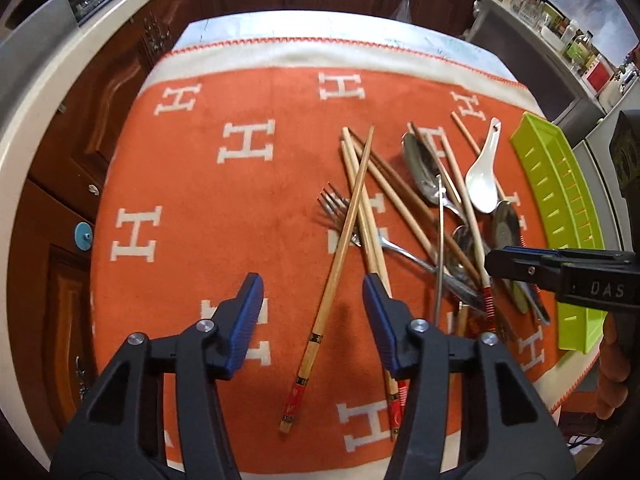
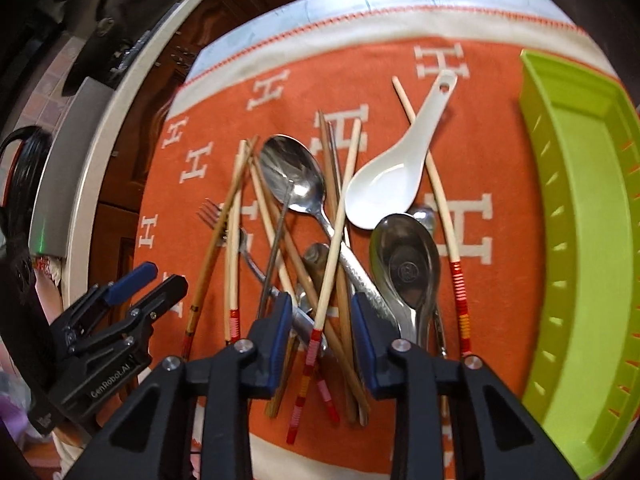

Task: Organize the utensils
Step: 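Lower both tools toward the chopsticks in the utensil pile, then close the left tool on a wooden chopstick while the right tool grasps a red-banded chopstick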

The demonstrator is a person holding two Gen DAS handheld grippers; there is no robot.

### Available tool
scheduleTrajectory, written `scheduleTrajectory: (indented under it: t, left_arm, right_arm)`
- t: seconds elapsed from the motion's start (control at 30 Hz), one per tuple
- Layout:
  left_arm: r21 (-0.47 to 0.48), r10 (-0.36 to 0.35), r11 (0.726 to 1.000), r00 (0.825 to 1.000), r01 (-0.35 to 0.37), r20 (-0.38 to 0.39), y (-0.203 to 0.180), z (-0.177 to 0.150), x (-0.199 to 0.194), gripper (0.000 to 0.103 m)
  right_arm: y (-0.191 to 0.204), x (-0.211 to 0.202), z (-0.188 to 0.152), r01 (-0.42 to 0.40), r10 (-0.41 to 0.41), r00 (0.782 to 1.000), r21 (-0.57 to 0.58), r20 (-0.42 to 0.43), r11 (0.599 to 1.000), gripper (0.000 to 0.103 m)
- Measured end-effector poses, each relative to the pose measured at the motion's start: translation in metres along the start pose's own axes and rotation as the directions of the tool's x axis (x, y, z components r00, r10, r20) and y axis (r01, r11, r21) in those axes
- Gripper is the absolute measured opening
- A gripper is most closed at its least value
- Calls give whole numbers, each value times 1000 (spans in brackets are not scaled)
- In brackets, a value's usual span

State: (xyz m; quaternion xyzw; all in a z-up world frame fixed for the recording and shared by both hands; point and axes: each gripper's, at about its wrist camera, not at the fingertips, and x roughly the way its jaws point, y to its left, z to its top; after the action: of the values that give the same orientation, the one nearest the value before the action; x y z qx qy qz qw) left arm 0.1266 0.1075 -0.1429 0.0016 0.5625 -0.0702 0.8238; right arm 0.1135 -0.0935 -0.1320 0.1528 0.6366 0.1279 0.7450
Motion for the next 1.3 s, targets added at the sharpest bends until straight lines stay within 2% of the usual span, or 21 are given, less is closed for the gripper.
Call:
scheduleTrajectory:
  t: [0.1,0.17,0.33,0.47,0.53,0.67,0.7,0.73,0.8,0.9,1.03,1.3]
  left_arm:
    - [6,-3,1000,1000,4,-15,0,1,7,46]
    - [11,0,1000,1000,0,-28,1,3,11,41]
    - [13,4,1000,998,-3,-65,3,5,21,35]
    - [32,35,999,996,-33,-83,-1,4,29,35]
    - [36,27,999,995,-24,-93,-3,4,33,35]
    - [52,49,998,995,-45,-84,-8,4,35,35]
    - [48,53,998,995,-49,-81,-8,5,35,31]
    - [43,55,998,995,-51,-78,-7,5,35,23]
    - [17,28,999,996,-27,-79,-4,7,34,10]
    - [-15,-15,1000,996,14,-86,0,8,34,8]
    - [-16,-33,999,996,32,-86,-3,5,27,5]
    - [-15,-126,992,992,125,-26,-36,-2,-18,5]
  right_arm:
    - [-1,11,3,-6,6,1000,16,-20,1000,24]
    - [-2,13,3,-14,14,999,19,-30,1000,15]
    - [3,14,4,1,0,1000,3,-25,1000,8]
    - [2,15,5,-12,12,1000,15,-26,1000,8]
    - [1,15,5,-16,16,1000,21,-24,1000,8]
    - [-3,13,3,-23,24,1000,30,-21,999,6]
    - [-4,13,3,-26,26,999,34,-21,999,6]
    - [-5,12,3,-31,32,999,38,-22,999,6]
    - [-7,12,1,-45,47,999,46,-24,998,5]
    - [-10,9,-2,-78,79,997,58,-24,995,5]
    - [-16,0,-9,-118,119,993,73,-5,990,5]
    - [-35,-30,-25,-183,177,982,108,62,977,5]
